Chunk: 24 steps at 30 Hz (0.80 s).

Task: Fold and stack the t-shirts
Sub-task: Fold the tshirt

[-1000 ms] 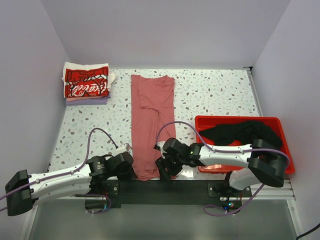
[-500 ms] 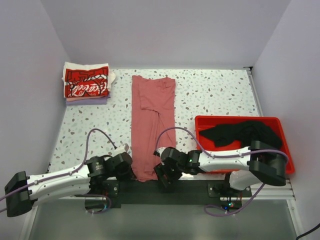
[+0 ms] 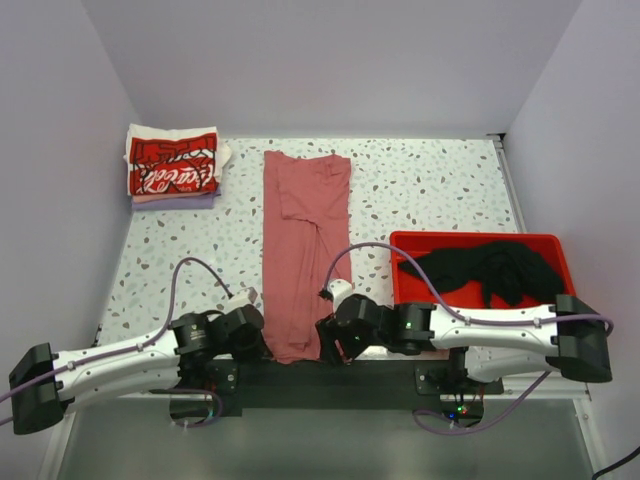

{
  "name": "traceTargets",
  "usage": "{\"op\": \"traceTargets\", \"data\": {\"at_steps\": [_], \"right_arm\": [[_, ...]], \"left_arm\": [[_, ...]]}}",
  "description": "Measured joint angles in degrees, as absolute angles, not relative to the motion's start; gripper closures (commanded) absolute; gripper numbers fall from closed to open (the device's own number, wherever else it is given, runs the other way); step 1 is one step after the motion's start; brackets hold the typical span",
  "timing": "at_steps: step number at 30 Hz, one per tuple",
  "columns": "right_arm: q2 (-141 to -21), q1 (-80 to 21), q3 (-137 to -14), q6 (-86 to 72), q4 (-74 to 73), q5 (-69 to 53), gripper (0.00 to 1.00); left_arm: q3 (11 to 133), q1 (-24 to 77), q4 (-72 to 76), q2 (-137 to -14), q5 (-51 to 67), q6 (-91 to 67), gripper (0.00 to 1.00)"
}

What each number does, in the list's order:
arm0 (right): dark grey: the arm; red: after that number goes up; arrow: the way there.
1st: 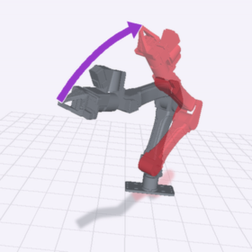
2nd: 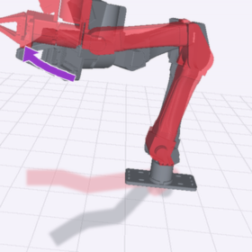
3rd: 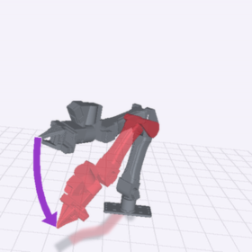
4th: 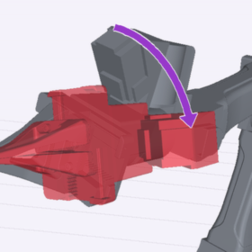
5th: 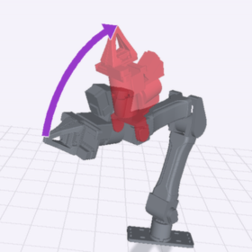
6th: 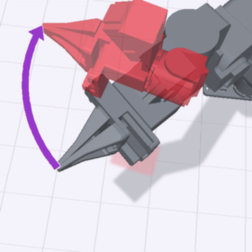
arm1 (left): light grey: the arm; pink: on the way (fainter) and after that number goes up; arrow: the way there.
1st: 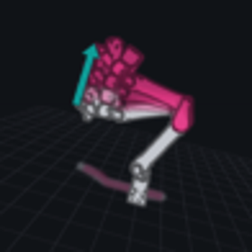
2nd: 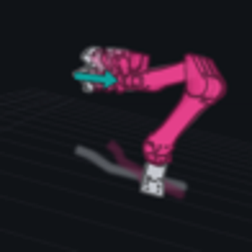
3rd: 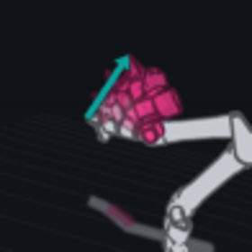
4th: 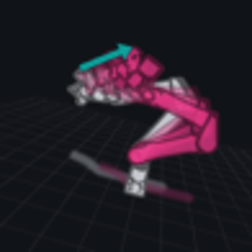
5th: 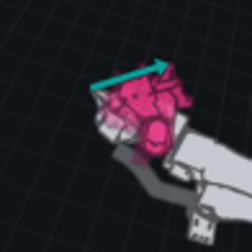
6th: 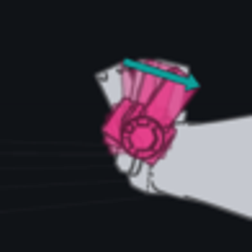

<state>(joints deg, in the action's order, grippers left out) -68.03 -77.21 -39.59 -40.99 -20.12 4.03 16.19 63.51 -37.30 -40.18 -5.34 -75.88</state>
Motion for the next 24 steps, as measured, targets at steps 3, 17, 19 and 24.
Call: {"op": "traceTargets", "data": {"at_steps": [3,17,19,24], "right_arm": [[-65.95,-77.19,-39.59,-41.95,-22.52,6.83,0.35],[-75.37,-77.19,-35.18,-46.35,-22.33,6.26,0.54],[-75.61,-77.19,-35.18,-46.48,-21.45,6.11,0.61],[-76.75,-77.10,-35.18,-46.33,-20.10,6.09,0.91]], "left_arm": [[16.19,63.51,-37.45,-39.90,-5.37,-75.88,1.00],[16.19,63.53,-37.91,-40.07,-5.37,-75.92,1.00],[16.21,63.51,-38.11,-39.92,-5.39,-75.92,1.00],[16.27,63.53,-38.48,-39.90,-5.63,-75.92,1.00]]}}
